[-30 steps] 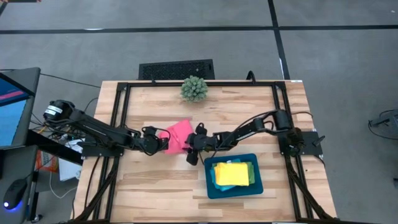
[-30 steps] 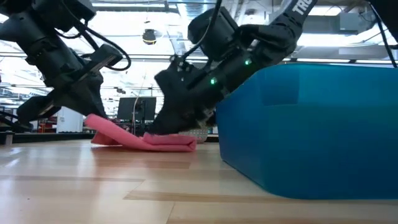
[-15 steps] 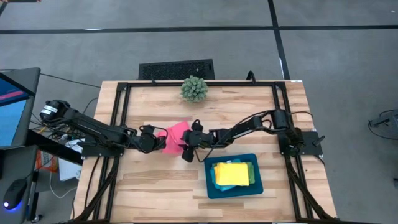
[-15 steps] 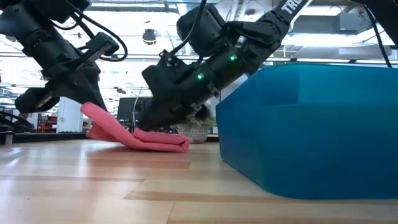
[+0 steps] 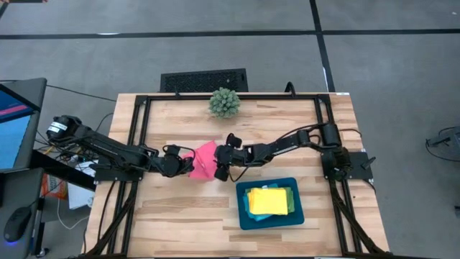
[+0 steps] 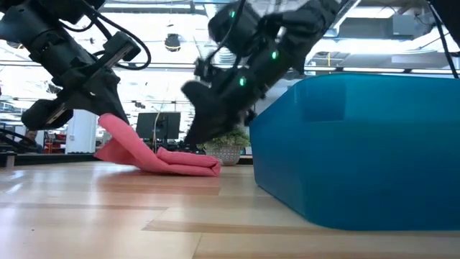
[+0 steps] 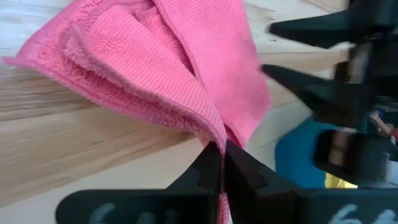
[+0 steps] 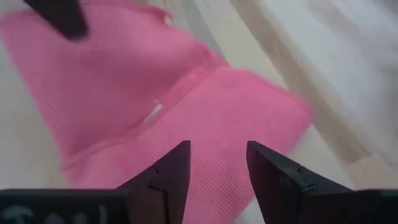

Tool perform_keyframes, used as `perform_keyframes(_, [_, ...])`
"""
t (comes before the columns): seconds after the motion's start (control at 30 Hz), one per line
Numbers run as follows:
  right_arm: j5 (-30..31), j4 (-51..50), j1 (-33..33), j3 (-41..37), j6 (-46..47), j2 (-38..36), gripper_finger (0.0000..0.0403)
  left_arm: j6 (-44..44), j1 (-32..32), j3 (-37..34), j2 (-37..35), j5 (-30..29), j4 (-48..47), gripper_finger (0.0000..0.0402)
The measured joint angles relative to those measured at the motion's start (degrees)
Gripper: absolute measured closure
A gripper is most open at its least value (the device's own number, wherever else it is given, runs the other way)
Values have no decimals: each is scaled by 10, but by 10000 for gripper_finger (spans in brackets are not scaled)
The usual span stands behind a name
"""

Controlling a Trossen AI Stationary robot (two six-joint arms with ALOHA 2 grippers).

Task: Fold microfiber towels
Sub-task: Fold the pink microfiber towel

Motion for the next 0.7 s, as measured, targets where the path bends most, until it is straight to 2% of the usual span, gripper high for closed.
perform_keyframes(0.27, [-8, 35, -4, -1, 13, 54, 221, -15, 8, 0, 8, -19, 7, 401])
perform_keyframes(0.5, [-16, 43, -4, -1, 20, 59, 221, 4, 35, 3, 68, 21, 85, 401])
perform_keyframes(0.7, [-18, 45, -4, -1, 20, 59, 221, 46, 50, 53, 96, 28, 75, 401])
